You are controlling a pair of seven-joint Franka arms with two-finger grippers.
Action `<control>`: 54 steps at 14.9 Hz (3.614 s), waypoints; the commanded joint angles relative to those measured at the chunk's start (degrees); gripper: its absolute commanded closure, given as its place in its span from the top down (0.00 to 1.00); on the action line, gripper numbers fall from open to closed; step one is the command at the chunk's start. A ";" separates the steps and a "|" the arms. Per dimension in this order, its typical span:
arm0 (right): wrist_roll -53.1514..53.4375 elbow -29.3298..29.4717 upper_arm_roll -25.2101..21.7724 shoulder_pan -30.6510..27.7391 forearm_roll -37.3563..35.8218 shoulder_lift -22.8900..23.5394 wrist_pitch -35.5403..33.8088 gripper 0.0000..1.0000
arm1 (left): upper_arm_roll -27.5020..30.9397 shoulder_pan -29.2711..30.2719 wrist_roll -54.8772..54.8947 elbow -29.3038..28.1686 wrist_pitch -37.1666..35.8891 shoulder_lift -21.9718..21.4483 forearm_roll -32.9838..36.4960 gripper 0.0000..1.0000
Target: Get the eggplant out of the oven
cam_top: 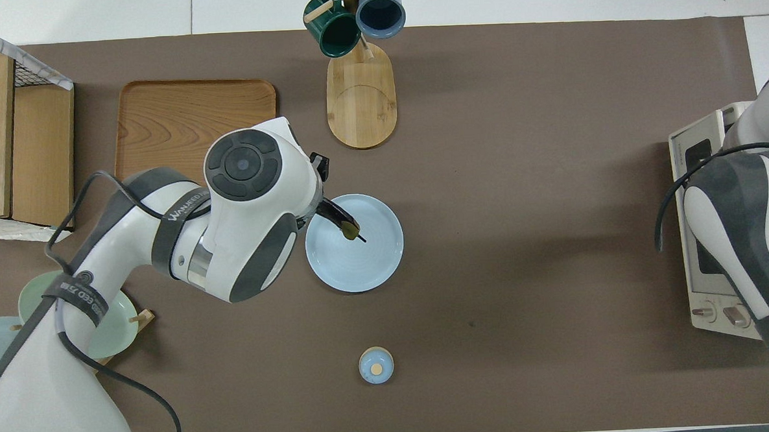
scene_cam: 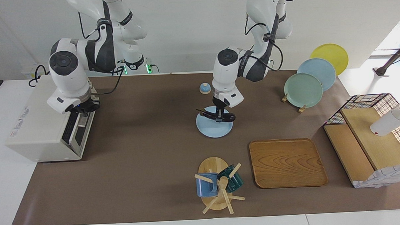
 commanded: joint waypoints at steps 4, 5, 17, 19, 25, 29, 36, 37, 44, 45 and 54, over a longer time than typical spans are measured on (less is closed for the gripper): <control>-4.45 -2.36 0.32 -2.70 -0.10 -2.63 -2.31 0.13 | -0.48 10.06 34.06 4.33 -1.53 2.54 -0.41 0.00; -4.63 -1.75 0.41 -2.53 1.56 -3.16 -3.36 0.16 | -0.48 11.82 40.64 5.12 -1.27 2.99 -1.12 0.00; -3.49 12.66 2.07 -1.21 14.66 -3.77 -13.74 1.00 | -0.39 19.74 69.78 23.14 1.10 21.53 -1.39 0.00; -2.26 13.45 1.90 -0.86 15.73 -3.78 -13.91 1.00 | -0.39 20.10 72.87 22.53 3.55 21.71 -1.56 0.00; -0.24 13.46 -1.33 5.36 16.08 -5.44 -14.53 1.00 | -0.48 20.71 76.82 15.85 8.23 20.13 -1.65 0.00; 0.65 13.54 -1.61 5.21 15.64 -5.10 -15.31 1.00 | -0.57 20.89 77.45 16.02 6.56 19.95 -1.74 1.00; 3.37 13.98 -2.14 5.21 18.81 -5.45 -15.06 1.00 | -0.30 22.65 77.27 16.90 -1.77 12.86 -3.23 1.00; 3.37 13.90 -2.58 4.68 18.72 -5.45 -14.97 1.00 | -0.30 22.82 77.53 16.99 -5.01 10.22 -3.23 1.00; 3.46 13.90 -2.41 3.45 18.80 -5.45 -14.53 1.00 | -0.30 22.91 77.63 16.73 -20.84 -4.64 2.04 1.00; 3.28 13.90 -2.41 3.45 18.98 -5.45 -14.53 1.00 | -0.30 23.00 77.63 16.73 -22.43 -5.87 2.13 1.00; 2.84 13.90 -1.97 3.71 18.80 -5.53 -12.86 1.00 | -1.44 23.44 77.89 2.31 -27.72 -19.51 1.96 1.00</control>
